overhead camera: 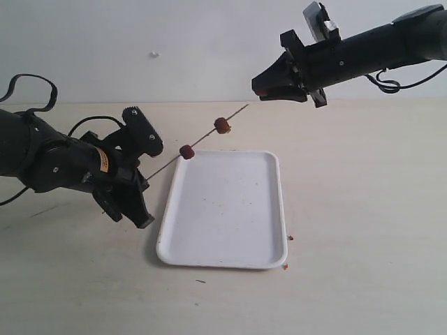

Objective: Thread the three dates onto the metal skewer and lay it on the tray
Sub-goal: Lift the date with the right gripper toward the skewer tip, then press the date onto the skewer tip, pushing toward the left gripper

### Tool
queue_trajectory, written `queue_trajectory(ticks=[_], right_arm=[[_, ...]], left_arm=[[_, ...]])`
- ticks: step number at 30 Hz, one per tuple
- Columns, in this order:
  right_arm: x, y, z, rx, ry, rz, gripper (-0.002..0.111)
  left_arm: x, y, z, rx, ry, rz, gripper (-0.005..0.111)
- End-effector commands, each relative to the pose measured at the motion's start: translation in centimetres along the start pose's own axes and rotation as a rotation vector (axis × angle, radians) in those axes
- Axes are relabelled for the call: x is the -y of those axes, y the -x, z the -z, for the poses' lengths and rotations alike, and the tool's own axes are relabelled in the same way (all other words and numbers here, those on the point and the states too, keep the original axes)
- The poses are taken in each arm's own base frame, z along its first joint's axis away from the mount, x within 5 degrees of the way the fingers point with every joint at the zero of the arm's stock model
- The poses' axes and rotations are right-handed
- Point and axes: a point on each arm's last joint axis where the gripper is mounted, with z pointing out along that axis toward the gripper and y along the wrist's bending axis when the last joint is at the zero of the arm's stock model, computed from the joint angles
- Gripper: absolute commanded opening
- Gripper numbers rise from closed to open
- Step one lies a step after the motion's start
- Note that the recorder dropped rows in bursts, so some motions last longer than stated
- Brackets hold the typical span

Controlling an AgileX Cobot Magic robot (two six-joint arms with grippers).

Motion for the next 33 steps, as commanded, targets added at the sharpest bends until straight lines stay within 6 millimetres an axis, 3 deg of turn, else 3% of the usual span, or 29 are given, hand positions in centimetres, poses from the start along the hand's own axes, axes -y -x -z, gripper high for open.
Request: queue_trajectory(ticks=[1, 7, 33], right_arm=[[0.4, -0.4, 0.9, -0.048, -0.019, 0.030, 0.030], [2.5, -0.3, 3.3, -0.054, -0.111, 0.021, 0.030], [2.0, 0.0, 3.3, -0.020, -0.070, 0.008, 0.030]], left_arm=[[-0.1, 0.6, 0.3, 0.050, 0.016, -0.095, 0.000], [-0.1, 0.7, 0.3, 0.065, 0.022, -0.128, 0.000], [-0.1, 1.7, 0.2, 0.165, 0.045, -0.176, 0.000]])
